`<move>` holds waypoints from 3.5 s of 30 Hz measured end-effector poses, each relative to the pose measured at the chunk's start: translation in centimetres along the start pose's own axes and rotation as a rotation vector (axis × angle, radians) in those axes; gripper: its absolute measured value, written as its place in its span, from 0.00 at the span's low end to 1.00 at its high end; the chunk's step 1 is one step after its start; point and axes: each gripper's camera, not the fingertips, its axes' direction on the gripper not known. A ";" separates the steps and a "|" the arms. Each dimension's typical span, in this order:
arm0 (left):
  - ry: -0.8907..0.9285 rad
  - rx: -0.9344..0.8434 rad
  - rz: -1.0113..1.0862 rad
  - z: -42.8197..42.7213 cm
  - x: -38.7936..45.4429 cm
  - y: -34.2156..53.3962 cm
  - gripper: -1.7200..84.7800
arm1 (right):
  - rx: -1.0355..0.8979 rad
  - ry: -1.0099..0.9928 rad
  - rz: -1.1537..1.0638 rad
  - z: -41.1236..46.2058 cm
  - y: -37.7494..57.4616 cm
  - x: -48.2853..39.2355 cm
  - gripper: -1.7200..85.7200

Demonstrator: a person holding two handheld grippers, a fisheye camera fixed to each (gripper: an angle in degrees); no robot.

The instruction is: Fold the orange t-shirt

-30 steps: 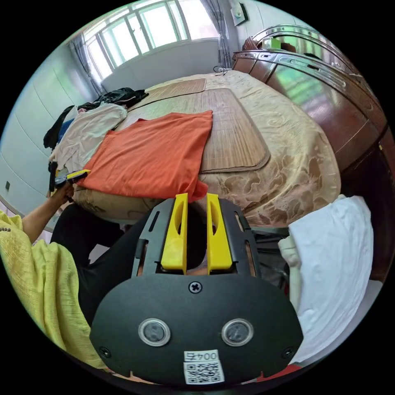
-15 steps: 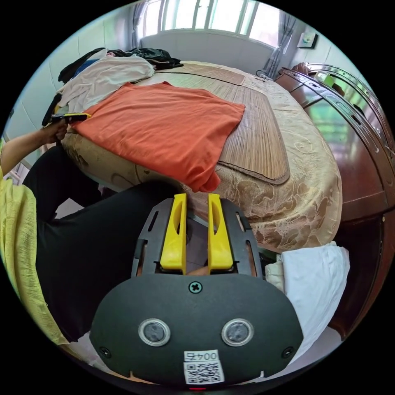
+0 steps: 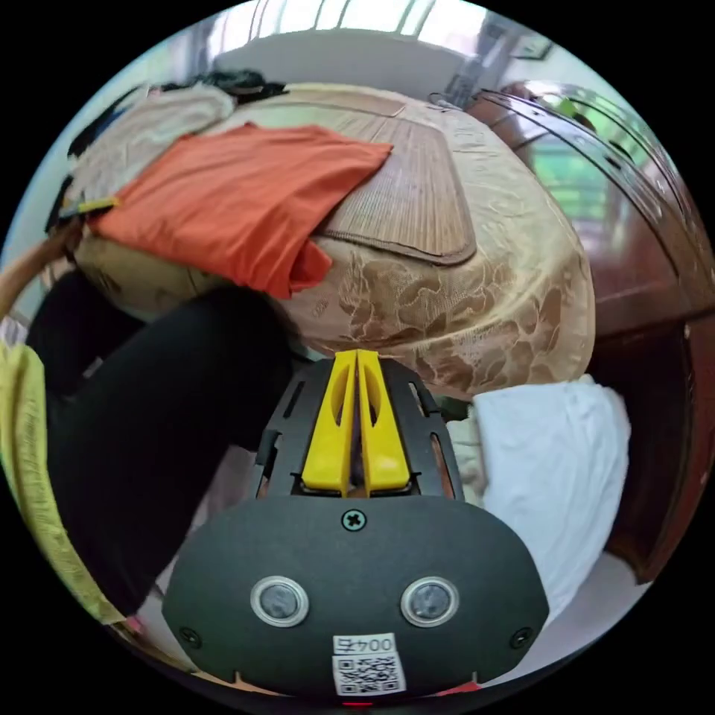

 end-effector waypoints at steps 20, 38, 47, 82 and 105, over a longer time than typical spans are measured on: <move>0.002 0.015 0.031 -2.1 -0.8 2.6 0.03 | 0.168 -0.482 0.439 2.4 3.0 10.2 0.05; 0.033 0.126 -0.109 -9.8 -6.3 6.3 0.03 | 0.198 -0.477 0.741 2.7 3.9 12.5 0.02; -0.034 0.000 0.039 -11.5 -8.1 10.7 0.04 | 0.149 -0.064 0.198 -0.2 -4.9 -3.0 0.01; 0.093 -0.107 0.278 -9.3 -9.7 7.8 0.03 | -0.063 -0.126 0.148 7.4 -6.8 -3.9 0.10; 0.037 -0.146 0.169 -6.1 -4.9 1.9 0.03 | 0.226 -0.790 0.671 10.0 7.9 16.4 0.17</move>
